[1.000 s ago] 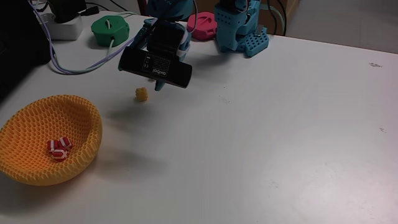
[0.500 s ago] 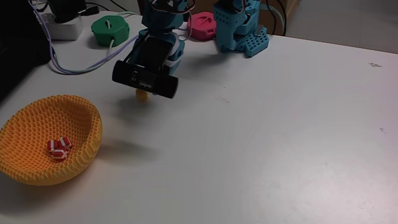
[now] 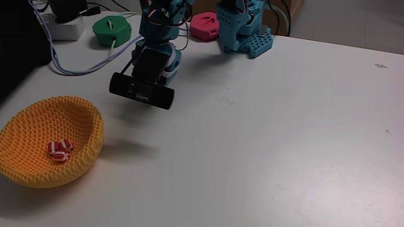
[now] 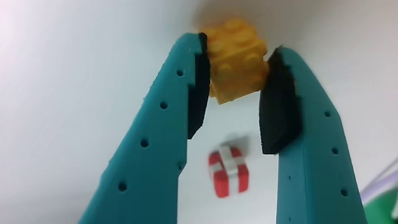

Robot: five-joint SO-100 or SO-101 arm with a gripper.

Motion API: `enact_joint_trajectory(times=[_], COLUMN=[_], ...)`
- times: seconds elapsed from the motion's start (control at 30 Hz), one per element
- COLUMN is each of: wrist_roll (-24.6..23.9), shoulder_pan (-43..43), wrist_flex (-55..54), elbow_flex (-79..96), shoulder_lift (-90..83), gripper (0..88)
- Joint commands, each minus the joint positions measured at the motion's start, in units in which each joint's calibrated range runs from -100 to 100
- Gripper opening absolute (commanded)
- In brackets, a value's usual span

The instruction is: Place cube pieces into the yellow basket

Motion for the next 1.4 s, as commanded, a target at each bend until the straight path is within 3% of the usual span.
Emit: enact_joint_trajectory(times=[0.0, 0.27, 0.37, 0.5, 0.57, 0.6, 0.67, 0.8, 0.97, 1.07, 1.2, 1.37], wrist_roll=[0.9, 5.4, 5.0, 0.9, 1.7, 2.1, 2.8, 5.1, 6.1, 5.3, 6.0, 6.8], shoulder_pan=[0.5, -0.1, -1.8, -4.2, -5.3, -5.8, -6.2, -6.2, -5.9, -5.9, -5.6, -4.5], wrist_flex=[-0.3, -0.8, -12.4, -32.9, -34.9, -34.9, -34.4, -26.0, -18.9, -24.7, -24.8, 1.7], elbow_flex=[-3.8, -28.1, -34.8, -35.4, -37.2, -38.0, -38.2, -37.5, -27.6, -20.4, -24.1, -22.8], shoulder_lift=[-0.7, -0.7, 3.8, 12.9, 16.2, 17.3, 17.9, 13.8, 3.0, 1.0, 3.7, -10.9], gripper=[0.0, 0.0, 0.0, 0.6, 27.6, 35.6, 42.4, 46.0, 46.4, 45.4, 42.6, 43.8])
